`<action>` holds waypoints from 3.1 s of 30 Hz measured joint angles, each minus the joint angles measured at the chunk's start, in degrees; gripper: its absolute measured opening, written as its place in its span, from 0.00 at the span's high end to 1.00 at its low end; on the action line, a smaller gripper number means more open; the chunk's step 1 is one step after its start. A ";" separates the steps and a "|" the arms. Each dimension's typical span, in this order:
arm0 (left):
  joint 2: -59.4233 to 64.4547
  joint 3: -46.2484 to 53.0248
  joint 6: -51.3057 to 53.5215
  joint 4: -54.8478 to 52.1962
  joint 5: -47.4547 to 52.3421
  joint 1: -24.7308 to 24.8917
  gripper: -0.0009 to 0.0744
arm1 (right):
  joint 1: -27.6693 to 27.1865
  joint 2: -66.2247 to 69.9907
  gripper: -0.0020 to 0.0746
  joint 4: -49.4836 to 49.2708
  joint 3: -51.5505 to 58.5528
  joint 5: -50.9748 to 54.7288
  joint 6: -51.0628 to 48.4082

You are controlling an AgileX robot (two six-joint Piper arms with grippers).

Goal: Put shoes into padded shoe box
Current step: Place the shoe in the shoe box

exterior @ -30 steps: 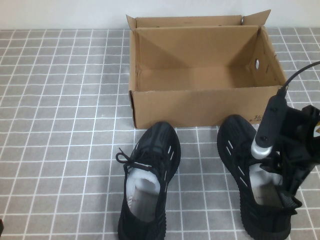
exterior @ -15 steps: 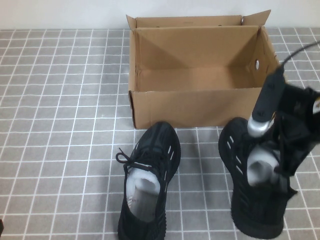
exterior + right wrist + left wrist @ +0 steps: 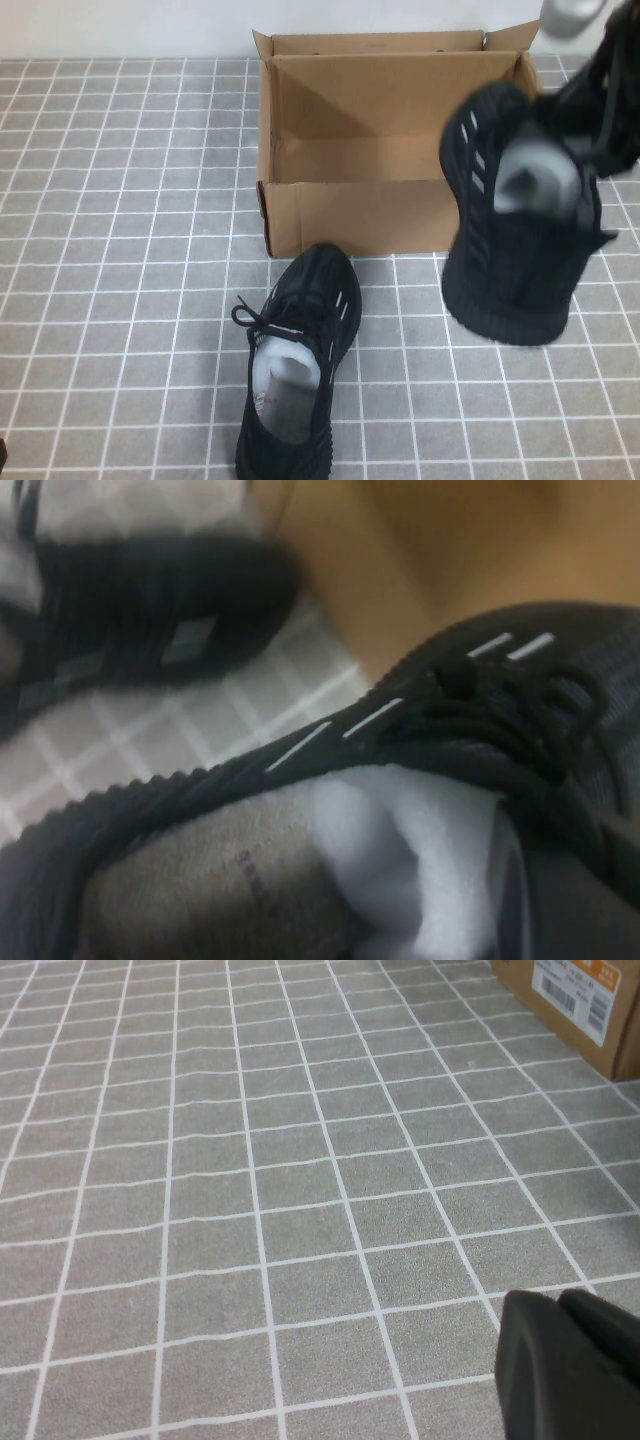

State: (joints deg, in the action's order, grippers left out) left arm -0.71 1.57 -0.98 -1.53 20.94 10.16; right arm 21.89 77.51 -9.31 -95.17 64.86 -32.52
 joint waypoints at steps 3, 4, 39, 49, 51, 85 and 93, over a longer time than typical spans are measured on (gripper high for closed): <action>0.00 0.00 0.00 0.00 0.00 0.00 0.99 | 0.00 2.35 0.98 -0.12 -2.86 -0.37 2.32; 0.00 0.00 0.00 0.00 0.00 0.00 0.99 | 0.00 3.51 0.98 -0.28 -3.87 -0.54 4.59; 0.00 0.00 0.00 0.00 0.00 0.00 0.99 | 0.00 29.14 0.98 10.25 -14.20 -42.46 44.83; 0.00 0.00 0.00 0.00 0.00 0.00 0.99 | 0.00 31.44 0.98 9.31 -14.20 -46.87 49.43; 0.00 0.00 0.00 0.00 0.00 0.00 0.99 | 0.00 31.44 0.98 9.31 -14.20 -47.01 49.74; 0.00 0.00 0.00 0.00 0.00 0.00 0.99 | 0.25 34.37 0.98 26.69 -14.20 -48.48 76.93; 0.00 0.00 0.00 0.00 0.00 0.00 0.99 | 0.47 37.34 0.98 25.56 -14.20 -51.01 77.33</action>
State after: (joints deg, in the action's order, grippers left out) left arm -0.71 1.57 -0.98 -1.53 20.94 10.16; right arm 22.36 114.85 16.25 -109.37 13.85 44.82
